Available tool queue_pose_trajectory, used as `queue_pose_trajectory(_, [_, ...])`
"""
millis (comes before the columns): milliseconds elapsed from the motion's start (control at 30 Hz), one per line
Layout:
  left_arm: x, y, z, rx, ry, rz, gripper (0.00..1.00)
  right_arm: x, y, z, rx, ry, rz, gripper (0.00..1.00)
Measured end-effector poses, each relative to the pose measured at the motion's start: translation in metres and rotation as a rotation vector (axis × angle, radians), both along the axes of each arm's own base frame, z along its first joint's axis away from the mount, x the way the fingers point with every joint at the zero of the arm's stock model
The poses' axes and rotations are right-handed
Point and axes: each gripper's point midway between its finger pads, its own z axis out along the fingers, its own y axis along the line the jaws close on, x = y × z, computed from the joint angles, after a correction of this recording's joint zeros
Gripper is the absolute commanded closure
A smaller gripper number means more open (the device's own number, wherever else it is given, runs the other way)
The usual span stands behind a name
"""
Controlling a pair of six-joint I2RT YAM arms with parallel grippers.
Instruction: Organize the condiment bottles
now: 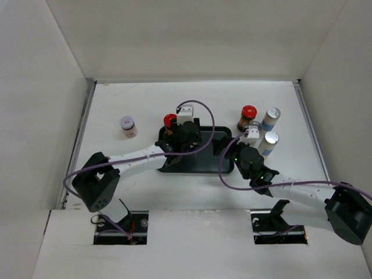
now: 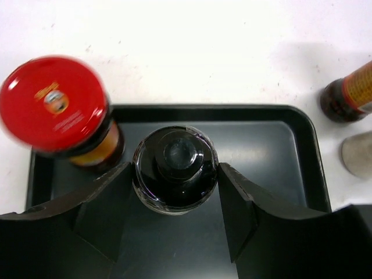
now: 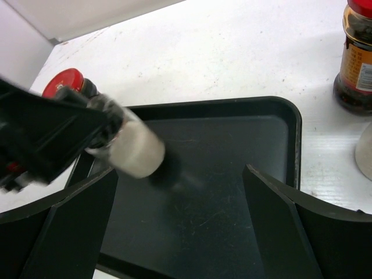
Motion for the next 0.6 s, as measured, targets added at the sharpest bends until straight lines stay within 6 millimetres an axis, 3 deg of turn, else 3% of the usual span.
queue_pose_trajectory(200, [0.031, -0.016, -0.014, 0.027, -0.018, -0.004, 0.58, 0.0, 0.0, 0.001, 0.007, 0.001, -0.002, 0.04])
queue_pose_trajectory(300, [0.04, -0.013, -0.024, 0.046, -0.011, 0.005, 0.56, 0.0, 0.0, 0.001, 0.007, 0.001, -0.002, 0.04])
queue_pose_trajectory(433, [0.049, -0.01, -0.023, 0.037, -0.025, 0.023, 0.53, 0.0, 0.0, 0.001, 0.008, 0.001, -0.002, 0.04])
queue_pose_trajectory(500, [0.051, -0.008, -0.023, 0.038, -0.028, 0.028, 0.45, 0.0, -0.001, 0.001, 0.007, 0.001, -0.003, 0.03])
queue_pose_trajectory(600, [0.052, -0.007, -0.022, 0.044, -0.034, 0.03, 0.23, 0.001, -0.001, 0.001, 0.008, 0.001, -0.005, 0.03])
